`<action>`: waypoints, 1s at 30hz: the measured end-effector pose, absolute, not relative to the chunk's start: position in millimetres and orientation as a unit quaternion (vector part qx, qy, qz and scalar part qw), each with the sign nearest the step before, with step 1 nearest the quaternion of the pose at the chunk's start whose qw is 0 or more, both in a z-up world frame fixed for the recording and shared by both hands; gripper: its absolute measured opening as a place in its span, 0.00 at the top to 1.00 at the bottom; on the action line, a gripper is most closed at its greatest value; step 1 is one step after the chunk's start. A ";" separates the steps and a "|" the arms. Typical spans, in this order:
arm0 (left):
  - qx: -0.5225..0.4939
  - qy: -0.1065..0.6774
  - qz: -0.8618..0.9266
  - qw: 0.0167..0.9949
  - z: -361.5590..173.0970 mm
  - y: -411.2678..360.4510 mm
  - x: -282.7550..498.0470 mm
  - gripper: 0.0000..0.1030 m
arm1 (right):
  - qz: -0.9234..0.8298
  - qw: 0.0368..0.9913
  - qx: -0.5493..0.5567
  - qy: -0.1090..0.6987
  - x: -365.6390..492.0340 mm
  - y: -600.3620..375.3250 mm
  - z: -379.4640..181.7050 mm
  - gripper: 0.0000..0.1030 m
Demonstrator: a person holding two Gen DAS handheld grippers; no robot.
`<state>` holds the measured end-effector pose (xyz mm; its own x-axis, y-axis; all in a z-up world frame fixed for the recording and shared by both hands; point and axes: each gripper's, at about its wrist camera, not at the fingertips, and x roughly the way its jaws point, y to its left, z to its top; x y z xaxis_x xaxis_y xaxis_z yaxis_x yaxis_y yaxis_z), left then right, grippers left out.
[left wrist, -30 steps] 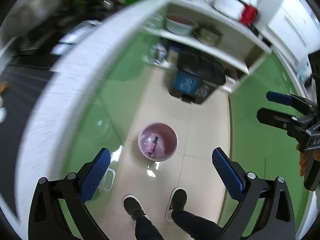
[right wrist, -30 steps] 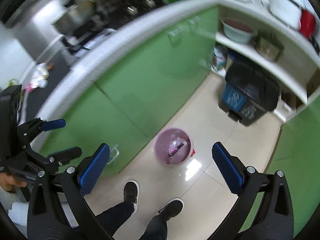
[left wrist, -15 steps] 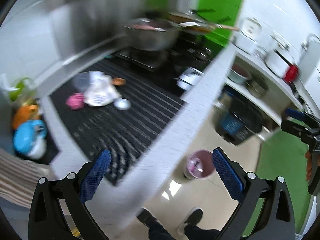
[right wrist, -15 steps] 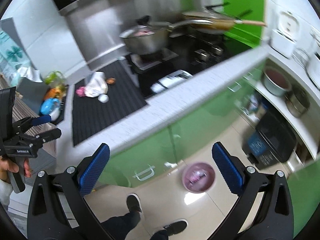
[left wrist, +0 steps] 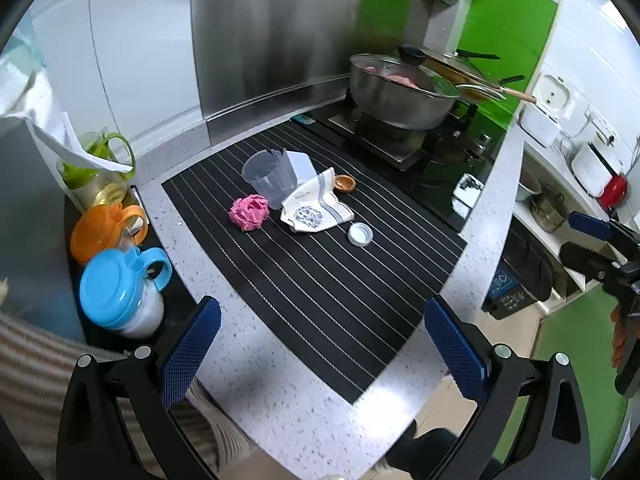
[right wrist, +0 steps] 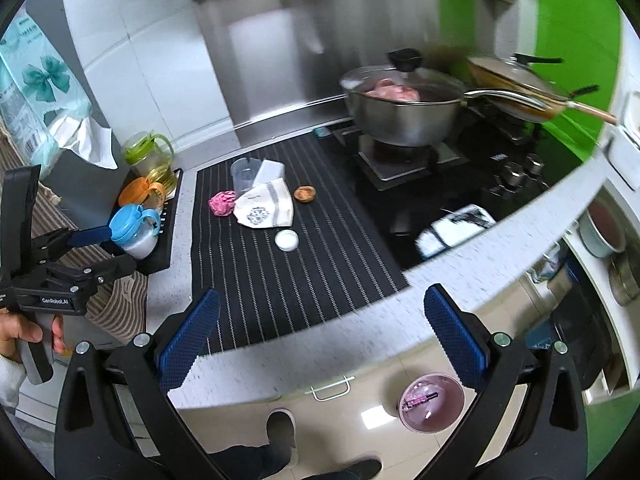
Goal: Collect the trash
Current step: 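Return both grippers to the counter mat, then grasp the small clear lid with the right gripper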
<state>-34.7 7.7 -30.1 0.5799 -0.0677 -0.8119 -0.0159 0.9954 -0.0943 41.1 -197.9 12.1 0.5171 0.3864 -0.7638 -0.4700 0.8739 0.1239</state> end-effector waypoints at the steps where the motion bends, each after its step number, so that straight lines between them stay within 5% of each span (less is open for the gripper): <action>1: -0.048 0.460 -0.013 0.887 -33.0 10.6 -29.0 0.05 | 0.250 0.867 -0.053 0.427 45.4 -192.3 10.3 0.03; 30: -0.111 0.526 0.093 0.838 -124.7 63.6 71.9 0.05 | 0.378 0.742 -0.205 0.514 177.8 -64.1 -138.0 0.04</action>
